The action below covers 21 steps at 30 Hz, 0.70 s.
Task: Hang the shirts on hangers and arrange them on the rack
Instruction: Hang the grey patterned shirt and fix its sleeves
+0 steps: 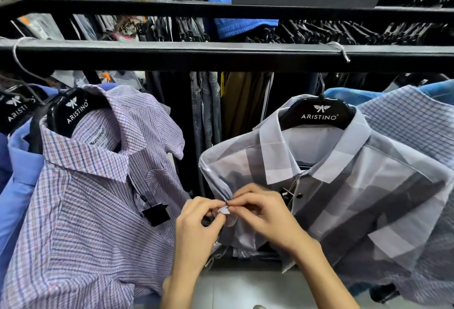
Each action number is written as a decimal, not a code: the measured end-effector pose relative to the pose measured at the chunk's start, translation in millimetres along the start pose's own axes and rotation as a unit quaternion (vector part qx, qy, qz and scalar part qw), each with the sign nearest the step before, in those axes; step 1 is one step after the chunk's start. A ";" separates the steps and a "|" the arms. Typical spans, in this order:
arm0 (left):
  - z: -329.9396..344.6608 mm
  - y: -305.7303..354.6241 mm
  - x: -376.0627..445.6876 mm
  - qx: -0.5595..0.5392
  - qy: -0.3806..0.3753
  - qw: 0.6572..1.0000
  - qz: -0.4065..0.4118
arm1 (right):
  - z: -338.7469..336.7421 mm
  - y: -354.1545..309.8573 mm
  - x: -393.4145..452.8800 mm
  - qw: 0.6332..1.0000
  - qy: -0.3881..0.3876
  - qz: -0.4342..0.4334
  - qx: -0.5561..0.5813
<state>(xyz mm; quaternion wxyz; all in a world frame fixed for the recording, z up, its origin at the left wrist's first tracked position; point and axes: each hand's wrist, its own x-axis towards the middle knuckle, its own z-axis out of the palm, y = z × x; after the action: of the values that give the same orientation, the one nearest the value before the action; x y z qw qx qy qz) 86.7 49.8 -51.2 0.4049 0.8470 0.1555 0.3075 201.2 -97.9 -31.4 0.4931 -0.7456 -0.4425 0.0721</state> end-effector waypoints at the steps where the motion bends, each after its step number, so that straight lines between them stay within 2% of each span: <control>1: 0.5 1.1 0.1 0.011 -0.008 1.000 0.006 | -1.9 1.3 0.3 1.000 -0.001 -0.002 -0.009; 4: 3.8 1.4 -2.8 0.020 -0.013 1.000 0.018 | -2.0 3.7 2.2 0.999 -0.006 0.004 -0.039; 7: 8.0 2.3 -6.1 -0.024 -0.025 0.999 0.003 | 0.8 4.2 1.6 0.998 0.003 -0.003 -0.058; 11: 11.9 5.1 -10.2 -0.062 -0.052 0.996 -0.048 | 3.5 2.8 -5.8 0.997 0.044 -0.002 -0.067; 16: 11.2 -2.5 -12.4 0.041 -0.044 0.998 -0.010 | 14.3 3.4 -21.8 0.989 0.093 0.011 -0.111; 19: 10.0 -5.7 -16.2 0.039 -0.029 0.999 -0.018 | 19.6 6.0 -29.4 0.986 0.135 0.014 -0.097; 21: 8.9 -6.8 -17.4 0.018 -0.042 0.999 -0.029 | 20.1 4.6 -29.5 0.987 0.132 0.024 -0.084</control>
<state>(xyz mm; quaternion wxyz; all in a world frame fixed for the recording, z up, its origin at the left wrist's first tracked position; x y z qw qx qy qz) 79.1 39.9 -67.7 0.4048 0.8612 0.1682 0.2574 175.3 -106.6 -54.9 0.4813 -0.7976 -0.3596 -0.0527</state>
